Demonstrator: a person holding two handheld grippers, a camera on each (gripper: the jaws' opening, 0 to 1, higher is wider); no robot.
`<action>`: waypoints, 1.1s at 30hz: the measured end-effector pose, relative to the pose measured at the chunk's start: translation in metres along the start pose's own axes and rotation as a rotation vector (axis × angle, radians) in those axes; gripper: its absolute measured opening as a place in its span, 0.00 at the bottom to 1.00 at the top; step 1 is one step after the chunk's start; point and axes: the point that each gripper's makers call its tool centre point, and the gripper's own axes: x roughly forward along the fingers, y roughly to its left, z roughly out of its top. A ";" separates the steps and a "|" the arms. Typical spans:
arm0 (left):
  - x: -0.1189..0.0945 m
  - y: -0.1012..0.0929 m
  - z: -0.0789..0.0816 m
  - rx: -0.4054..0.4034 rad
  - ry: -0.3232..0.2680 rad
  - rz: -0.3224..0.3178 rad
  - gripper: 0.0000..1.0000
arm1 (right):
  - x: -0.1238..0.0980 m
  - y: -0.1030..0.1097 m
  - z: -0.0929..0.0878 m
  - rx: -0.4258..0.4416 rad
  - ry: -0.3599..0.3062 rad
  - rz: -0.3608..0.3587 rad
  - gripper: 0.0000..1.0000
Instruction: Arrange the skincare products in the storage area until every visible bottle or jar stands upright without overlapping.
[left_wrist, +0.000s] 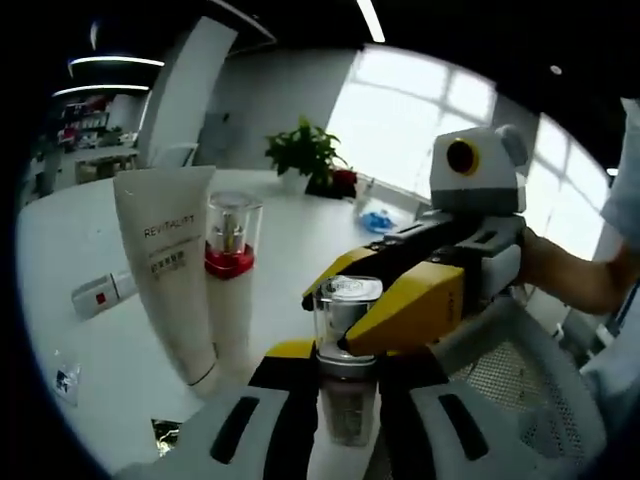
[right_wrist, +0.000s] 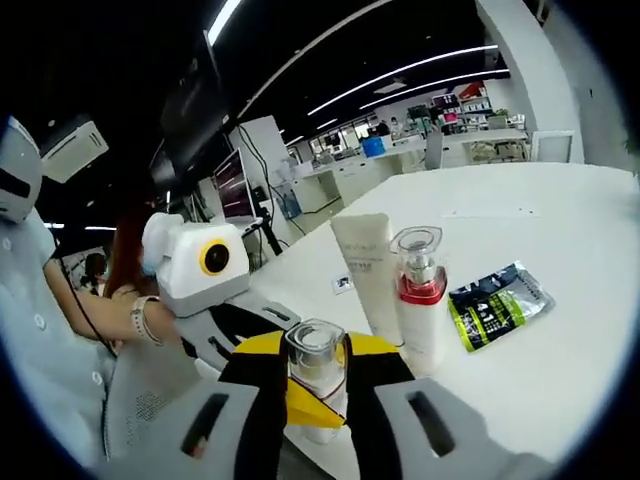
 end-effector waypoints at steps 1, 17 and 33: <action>0.000 0.001 0.000 0.000 -0.005 0.000 0.18 | 0.000 0.000 0.000 -0.009 0.000 -0.001 0.20; 0.005 0.019 -0.017 0.150 0.040 0.048 0.19 | 0.007 -0.009 0.000 -0.153 -0.025 -0.016 0.19; 0.017 0.035 -0.025 0.238 0.075 0.085 0.17 | 0.013 -0.022 -0.010 -0.175 0.004 -0.048 0.19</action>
